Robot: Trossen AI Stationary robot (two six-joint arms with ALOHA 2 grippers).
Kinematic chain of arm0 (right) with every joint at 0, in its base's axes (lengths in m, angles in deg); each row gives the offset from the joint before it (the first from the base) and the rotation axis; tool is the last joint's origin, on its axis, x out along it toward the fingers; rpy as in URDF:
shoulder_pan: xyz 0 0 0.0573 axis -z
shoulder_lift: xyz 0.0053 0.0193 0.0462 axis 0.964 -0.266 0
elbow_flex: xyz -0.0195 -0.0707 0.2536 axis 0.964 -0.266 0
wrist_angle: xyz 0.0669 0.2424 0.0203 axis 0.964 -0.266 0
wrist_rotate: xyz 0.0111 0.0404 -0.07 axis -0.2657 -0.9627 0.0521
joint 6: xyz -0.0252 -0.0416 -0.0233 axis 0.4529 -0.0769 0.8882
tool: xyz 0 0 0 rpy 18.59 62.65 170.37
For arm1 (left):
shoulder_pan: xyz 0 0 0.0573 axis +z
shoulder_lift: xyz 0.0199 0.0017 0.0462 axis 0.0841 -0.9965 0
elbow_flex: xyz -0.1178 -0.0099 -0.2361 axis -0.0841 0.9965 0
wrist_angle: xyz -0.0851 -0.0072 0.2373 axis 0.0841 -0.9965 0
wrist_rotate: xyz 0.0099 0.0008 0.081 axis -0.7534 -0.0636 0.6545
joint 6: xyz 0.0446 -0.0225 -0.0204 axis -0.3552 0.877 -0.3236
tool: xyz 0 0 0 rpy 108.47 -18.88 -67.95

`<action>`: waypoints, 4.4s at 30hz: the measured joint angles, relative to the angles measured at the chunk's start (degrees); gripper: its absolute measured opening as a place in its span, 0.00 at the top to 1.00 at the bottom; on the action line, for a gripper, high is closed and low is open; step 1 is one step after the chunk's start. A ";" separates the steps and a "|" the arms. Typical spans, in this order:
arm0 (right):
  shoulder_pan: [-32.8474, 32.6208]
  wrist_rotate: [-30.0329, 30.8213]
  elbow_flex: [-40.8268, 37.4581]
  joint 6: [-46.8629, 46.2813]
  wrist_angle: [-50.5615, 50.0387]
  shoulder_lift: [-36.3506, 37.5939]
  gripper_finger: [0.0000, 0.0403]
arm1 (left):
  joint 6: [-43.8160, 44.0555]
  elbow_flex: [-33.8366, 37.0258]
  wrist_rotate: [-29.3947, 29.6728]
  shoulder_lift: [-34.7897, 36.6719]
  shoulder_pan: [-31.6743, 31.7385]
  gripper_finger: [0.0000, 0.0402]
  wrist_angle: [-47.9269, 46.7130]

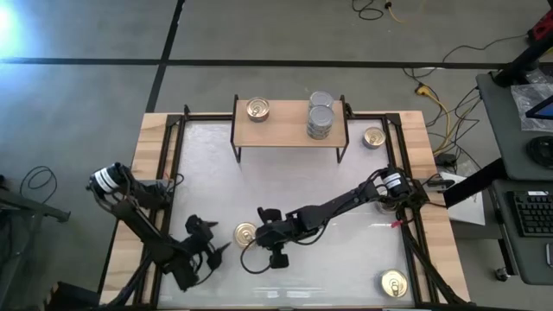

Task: Stack canned seafood by type on shelf
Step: Put the left blue-pink tuna can on the shelf aligned with the other blue-pink tuna can on the shelf

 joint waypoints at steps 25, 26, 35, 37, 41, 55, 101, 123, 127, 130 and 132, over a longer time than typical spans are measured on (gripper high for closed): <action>1.32 11.02 -0.55 1.97 -0.05 -0.13 0.97 | -14.73 -1.37 11.47 -13.39 4.19 0.01 29.43; 1.37 11.03 -0.55 1.98 0.35 -0.13 0.97 | -16.21 -1.40 11.51 -13.66 4.51 0.01 30.92; 1.34 10.78 -0.61 1.99 1.46 -0.15 0.97 | -18.74 -1.29 14.17 -14.70 7.87 0.01 34.02; 1.27 10.77 -0.61 1.99 1.24 -0.15 0.97 | -19.62 -1.28 14.22 -14.72 8.28 0.01 34.64; 1.14 9.85 -0.61 2.03 1.15 -0.15 0.97 | -24.82 -1.18 12.77 -14.73 8.34 0.01 38.98; 1.05 7.10 -0.66 -0.02 -0.18 -0.17 0.97 | -40.51 -1.16 6.30 -14.66 11.40 0.01 44.28; 3.82 29.81 -0.34 16.62 -12.82 27.69 0.97 | -88.64 -1.42 -25.46 36.99 46.20 0.07 20.29; 25.72 7.55 -0.29 20.13 -0.96 23.14 0.97 | -119.69 -20.81 -69.23 20.44 87.31 0.07 8.45; 26.78 7.28 -0.02 22.63 0.23 22.82 0.97 | -121.29 -23.79 -69.33 17.05 88.41 0.07 8.34; 28.05 7.33 -0.07 24.65 0.27 22.48 0.97 | -121.60 -24.61 -69.01 15.19 89.07 0.06 8.45; 29.20 6.17 -0.11 24.61 0.37 22.46 0.97 | -121.61 -24.68 -68.55 14.21 89.21 0.03 8.36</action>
